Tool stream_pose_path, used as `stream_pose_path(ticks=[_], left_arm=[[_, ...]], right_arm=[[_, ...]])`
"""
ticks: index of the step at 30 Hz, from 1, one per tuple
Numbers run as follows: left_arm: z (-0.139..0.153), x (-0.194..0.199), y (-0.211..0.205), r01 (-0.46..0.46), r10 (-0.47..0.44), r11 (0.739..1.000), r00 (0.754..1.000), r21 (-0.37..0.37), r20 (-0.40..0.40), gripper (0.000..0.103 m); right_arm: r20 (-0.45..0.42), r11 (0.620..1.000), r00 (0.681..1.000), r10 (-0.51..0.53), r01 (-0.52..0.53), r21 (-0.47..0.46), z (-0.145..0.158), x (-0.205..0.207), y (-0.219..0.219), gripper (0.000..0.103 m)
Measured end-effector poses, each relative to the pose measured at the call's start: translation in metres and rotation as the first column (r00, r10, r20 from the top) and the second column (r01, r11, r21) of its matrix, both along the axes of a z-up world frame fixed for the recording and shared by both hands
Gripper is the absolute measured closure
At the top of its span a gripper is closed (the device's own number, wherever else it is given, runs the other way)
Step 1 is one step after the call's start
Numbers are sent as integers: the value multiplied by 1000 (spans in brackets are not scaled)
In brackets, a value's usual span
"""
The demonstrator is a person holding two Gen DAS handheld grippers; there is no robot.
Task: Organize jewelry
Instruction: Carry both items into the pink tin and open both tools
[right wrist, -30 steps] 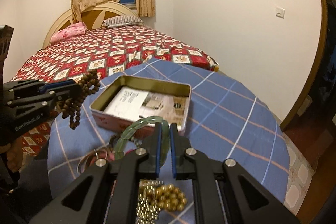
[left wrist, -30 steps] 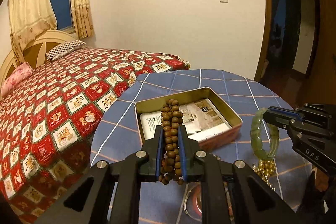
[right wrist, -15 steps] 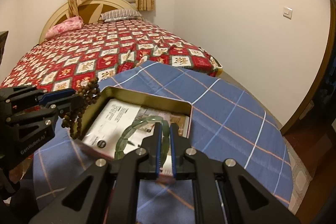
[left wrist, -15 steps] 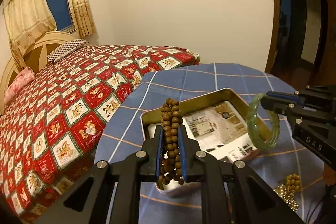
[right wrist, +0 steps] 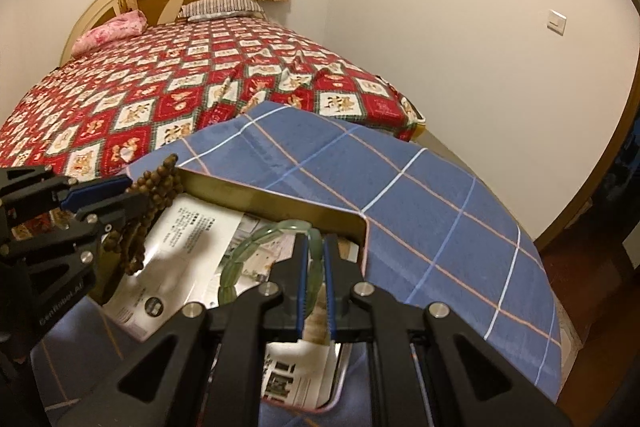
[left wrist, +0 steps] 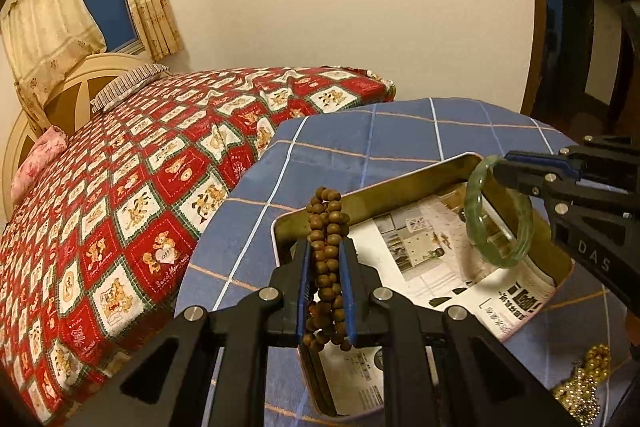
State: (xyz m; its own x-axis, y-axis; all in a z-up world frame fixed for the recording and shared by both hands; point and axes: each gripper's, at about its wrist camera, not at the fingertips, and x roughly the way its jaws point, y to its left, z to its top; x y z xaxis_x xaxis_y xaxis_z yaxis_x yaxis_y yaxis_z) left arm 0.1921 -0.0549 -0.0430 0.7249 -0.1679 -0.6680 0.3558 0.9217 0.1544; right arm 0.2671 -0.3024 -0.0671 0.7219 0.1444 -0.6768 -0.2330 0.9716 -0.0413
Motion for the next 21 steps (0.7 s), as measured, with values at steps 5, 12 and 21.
stream_pose_path(ticks=[5, 12, 21], left_arm=[[-4, 5, -1, -6, 6, 1000, 1000, 10, -5, 89], [-7, 9, -3, -2, 2, 1000, 1000, 20, -6, 89], [-3, 9, -1, -15, 15, 1000, 1000, 7, 5, 71]], right_arm=[[-14, 1000, 1000, -4, 4, -12, -5, 10, 1, 93], [-27, 1000, 1000, -7, 6, -20, -12, 16, 1, 93], [-27, 1000, 1000, -15, 15, 7, -12, 16, -2, 85]])
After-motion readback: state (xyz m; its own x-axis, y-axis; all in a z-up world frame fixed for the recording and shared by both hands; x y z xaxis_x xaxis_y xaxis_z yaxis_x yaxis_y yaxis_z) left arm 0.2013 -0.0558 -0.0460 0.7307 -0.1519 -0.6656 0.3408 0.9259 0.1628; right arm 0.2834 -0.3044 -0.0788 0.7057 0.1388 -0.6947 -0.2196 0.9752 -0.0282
